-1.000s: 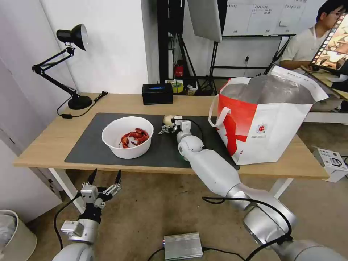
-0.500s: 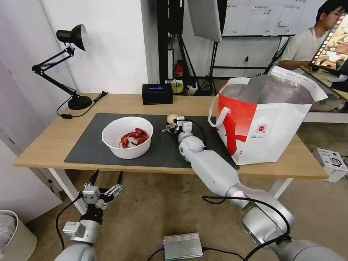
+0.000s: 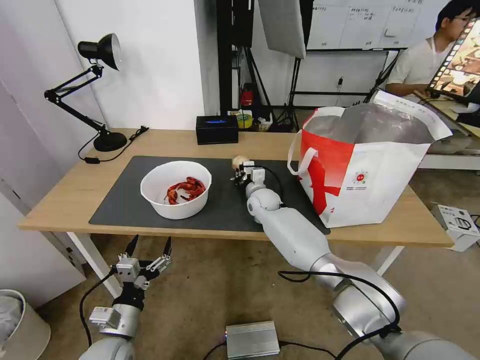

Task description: Pick up the trash from the table and place it into the takeout bag.

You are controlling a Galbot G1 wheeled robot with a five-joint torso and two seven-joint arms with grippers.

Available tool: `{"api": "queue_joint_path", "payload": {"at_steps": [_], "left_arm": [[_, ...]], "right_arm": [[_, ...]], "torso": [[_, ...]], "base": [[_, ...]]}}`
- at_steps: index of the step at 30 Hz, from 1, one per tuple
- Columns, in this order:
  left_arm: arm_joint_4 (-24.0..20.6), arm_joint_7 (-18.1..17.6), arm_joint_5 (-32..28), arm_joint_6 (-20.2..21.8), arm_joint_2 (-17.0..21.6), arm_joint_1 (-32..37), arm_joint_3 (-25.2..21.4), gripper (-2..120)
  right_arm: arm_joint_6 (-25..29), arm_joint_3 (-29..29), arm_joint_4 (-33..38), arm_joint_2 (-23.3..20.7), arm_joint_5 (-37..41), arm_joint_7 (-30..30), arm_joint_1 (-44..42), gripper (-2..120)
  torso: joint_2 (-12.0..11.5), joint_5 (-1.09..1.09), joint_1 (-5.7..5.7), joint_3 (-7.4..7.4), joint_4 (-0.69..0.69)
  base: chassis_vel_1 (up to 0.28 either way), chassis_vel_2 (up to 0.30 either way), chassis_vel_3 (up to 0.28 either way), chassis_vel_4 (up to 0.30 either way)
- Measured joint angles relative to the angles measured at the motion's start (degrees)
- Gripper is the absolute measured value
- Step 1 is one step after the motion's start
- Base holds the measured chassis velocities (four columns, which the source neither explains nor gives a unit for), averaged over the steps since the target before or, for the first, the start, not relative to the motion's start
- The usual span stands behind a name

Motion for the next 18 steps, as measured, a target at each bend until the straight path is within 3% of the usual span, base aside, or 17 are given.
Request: {"api": "queue_joint_path", "payload": {"at_steps": [8, 13, 18], "left_arm": [[0.38, 0.01, -1.07, -0.28, 0.98, -0.12, -0.27, 100], [0.6, 0.01, -1.41, -0.3, 1.36, -0.36, -0.27, 100], [0.88, 0.03, -1.63, -0.32, 1.8, -0.73, 0.16, 100]], "right_arm": [[6.0, -0.87, 4.14, -1.39, -2.79, -1.33, -1.02, 0], [6.73, -1.53, 6.85, -2.7, -2.73, -1.32, -1.28, 0], [7.47, -3.03, 13.44, -7.64, -2.04, -1.18, -2.56, 0]], "torso": [[-0.01, 0.0, 0.01, 0.01, 0.0], [-0.01, 0.0, 0.01, 0.01, 0.01], [-0.01, 0.0, 0.01, 0.0, 0.0]], "base": [[0.0, 0.0, 0.0, 0.0], [0.0, 0.0, 0.0, 0.0], [0.0, 0.0, 0.0, 0.0]]}}
